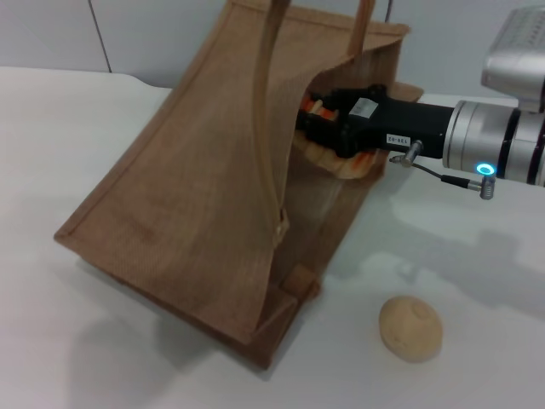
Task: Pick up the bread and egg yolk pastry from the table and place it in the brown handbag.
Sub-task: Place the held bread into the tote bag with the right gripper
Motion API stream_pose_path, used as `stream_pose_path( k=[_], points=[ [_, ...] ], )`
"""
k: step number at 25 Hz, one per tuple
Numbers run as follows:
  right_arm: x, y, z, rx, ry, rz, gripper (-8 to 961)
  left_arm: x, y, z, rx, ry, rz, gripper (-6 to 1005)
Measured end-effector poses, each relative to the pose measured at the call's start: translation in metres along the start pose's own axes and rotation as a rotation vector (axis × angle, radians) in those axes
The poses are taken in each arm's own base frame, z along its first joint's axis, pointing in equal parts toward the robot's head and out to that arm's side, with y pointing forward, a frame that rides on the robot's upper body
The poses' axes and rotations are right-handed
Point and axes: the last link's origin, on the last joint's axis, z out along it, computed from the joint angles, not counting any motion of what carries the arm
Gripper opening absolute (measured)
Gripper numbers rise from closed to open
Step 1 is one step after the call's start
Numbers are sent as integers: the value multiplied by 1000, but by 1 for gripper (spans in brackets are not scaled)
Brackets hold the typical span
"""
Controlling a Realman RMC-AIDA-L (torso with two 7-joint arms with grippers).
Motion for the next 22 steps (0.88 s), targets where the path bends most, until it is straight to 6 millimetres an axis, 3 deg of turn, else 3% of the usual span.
stream_pose_path(
  k=[8, 22],
  points=[
    [12, -5, 2, 52, 64, -22, 317, 4, 8, -9, -17, 42, 14, 115],
    [3, -11, -11, 71, -28, 18, 314, 0, 8, -12, -9, 40, 4, 114]
  ],
)
